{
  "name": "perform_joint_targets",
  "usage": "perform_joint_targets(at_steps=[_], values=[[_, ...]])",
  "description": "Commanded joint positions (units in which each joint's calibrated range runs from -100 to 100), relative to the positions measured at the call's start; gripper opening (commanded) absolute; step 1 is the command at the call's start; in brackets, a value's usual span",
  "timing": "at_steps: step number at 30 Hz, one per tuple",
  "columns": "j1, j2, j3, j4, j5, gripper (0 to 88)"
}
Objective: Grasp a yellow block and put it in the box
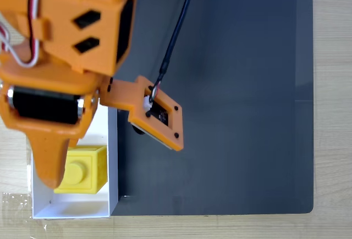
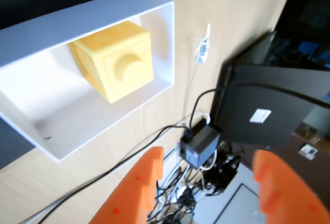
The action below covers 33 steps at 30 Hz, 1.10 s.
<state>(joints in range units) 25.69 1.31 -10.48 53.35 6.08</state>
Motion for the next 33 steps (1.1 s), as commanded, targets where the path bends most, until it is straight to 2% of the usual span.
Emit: perform_joint_targets(at_steps=[1,2,7,19,28,33], values=[[-2.45,-14.10,3.56,5.29,-2.66,2.4],[-3.38,-17.92,6.18,6.68,-2.77,0.6],[-7.42,-37.83,26.17,11.48,-2.82,2.4],[-16.76,-80.71,81.08,10.96,-2.77,2.5],[-17.27,-98.17,102.52,13.05,-2.77,1.8],[-18.11,-100.37,103.06,18.29,-3.35,1.7]])
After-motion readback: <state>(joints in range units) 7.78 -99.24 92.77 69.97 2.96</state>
